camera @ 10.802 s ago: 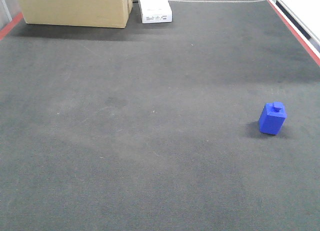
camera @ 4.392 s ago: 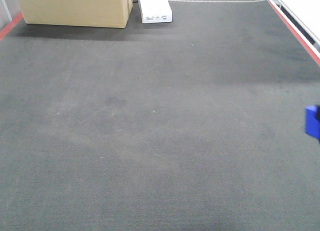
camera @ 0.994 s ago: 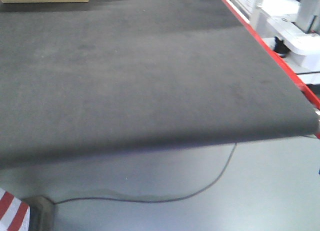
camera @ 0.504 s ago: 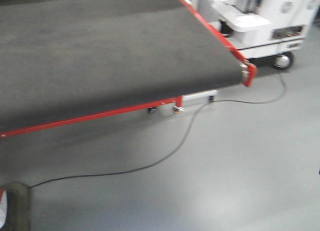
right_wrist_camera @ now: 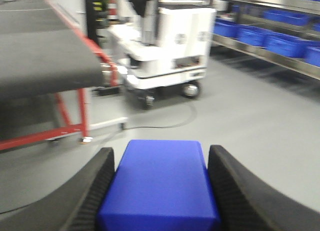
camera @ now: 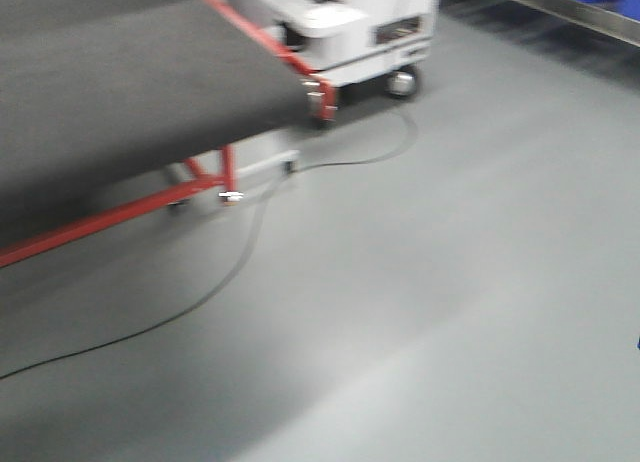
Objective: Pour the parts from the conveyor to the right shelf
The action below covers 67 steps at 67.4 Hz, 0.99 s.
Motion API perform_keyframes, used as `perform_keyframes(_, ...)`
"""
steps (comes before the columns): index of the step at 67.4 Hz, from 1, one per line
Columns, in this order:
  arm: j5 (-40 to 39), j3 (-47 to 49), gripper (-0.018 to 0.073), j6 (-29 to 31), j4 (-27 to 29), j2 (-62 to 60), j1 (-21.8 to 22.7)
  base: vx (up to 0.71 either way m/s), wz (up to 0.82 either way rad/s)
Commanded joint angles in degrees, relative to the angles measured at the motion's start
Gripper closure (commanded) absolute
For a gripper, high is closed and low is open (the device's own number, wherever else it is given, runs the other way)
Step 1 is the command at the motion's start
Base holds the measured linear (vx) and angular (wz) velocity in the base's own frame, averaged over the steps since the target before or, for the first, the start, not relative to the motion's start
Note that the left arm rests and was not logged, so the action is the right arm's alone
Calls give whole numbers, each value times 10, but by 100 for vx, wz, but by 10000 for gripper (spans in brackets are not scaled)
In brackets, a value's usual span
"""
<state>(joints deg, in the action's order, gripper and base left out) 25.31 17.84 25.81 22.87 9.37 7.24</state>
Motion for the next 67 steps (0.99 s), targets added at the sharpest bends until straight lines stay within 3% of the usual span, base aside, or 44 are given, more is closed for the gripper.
perform_keyframes(1,-47,16,565,4,8,7,2,-22,-77)
perform_keyframes(37,-47,16,565,4,8,7,2,-18,-78)
perform_keyframes(67,-47,16,565,4,8,7,2,-9,-38)
